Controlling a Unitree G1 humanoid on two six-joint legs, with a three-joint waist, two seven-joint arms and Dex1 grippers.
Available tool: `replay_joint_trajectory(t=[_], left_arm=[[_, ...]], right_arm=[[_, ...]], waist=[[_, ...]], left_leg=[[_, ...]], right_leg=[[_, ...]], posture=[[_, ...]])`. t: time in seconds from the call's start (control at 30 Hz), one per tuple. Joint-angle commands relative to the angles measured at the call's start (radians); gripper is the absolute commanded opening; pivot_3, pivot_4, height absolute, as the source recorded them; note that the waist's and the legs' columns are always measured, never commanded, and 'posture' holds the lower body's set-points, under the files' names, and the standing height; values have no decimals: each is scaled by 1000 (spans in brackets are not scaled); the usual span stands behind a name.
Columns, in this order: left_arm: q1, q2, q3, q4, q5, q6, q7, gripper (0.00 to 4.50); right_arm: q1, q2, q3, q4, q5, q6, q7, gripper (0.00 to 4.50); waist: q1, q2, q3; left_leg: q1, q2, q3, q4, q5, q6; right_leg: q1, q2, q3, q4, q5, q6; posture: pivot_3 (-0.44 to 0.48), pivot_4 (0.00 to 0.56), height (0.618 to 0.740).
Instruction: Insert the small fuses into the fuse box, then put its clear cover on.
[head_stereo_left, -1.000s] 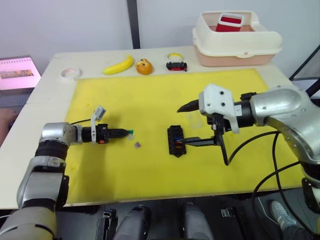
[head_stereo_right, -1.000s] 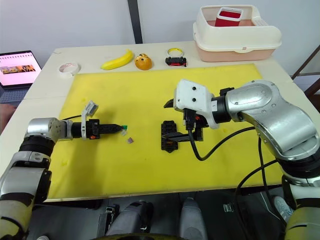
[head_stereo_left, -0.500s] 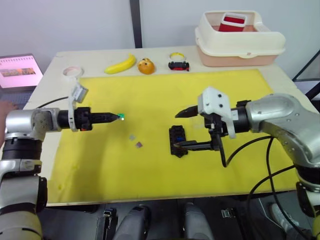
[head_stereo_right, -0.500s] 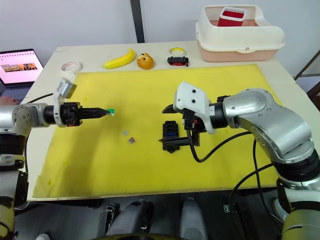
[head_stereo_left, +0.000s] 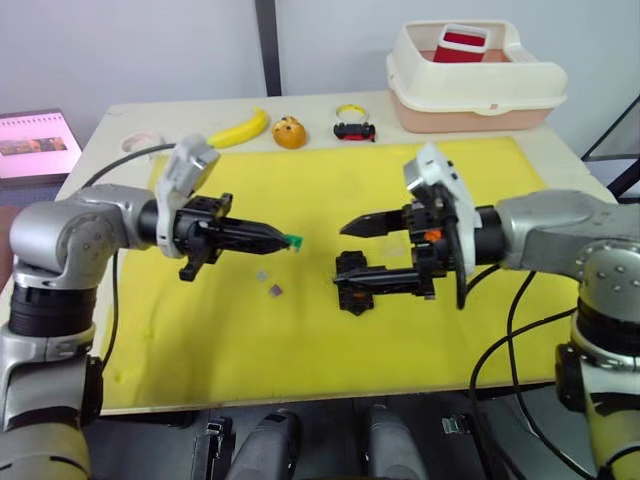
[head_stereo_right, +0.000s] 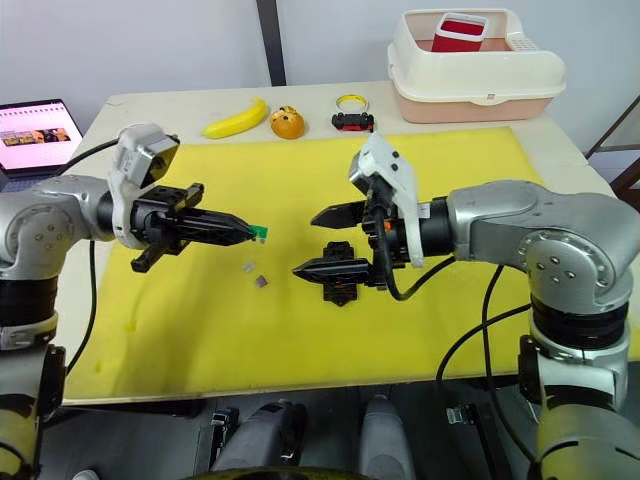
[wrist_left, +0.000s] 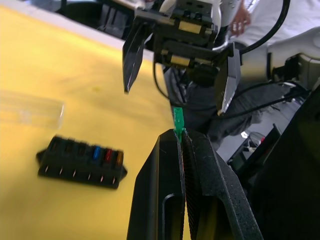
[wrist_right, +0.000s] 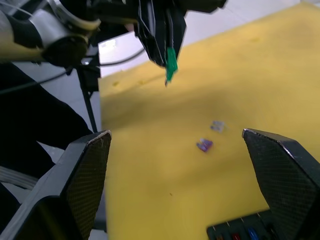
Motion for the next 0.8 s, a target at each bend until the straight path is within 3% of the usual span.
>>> replay_joint_trajectory(t=[0.03,0.07,0.37,0.8], left_arm=[[-21,-1,-18,-32,6,-56,11,0],[-19,-4,-25,-31,12,-68,14,0],[-13,-2,-54,-42,13,-121,30,0],[-15,-3,-48,-52,-7,-109,55,0]], right_arm=[[-40,30,-39,23,71,30,-73,2770],[-50,42,-41,37,88,42,-97,2285],[-97,80,-41,110,212,80,-223,2285],[-88,50,2,107,257,70,-271,2285]], waist=[[0,0,0],[0,0,0],[-1,0,0],[-2,0,0]], left_leg=[[0,0,0,0,0,0],[0,0,0,0,0,0],[0,0,0,0,0,0],[0,0,0,0,0,0]], right_leg=[[0,0,0,0,0,0],[0,0,0,0,0,0],[0,0,0,-1,0,0],[0,0,0,0,0,0]], posture=[[0,150,740],[0,150,740],[0,150,740],[0,150,740]])
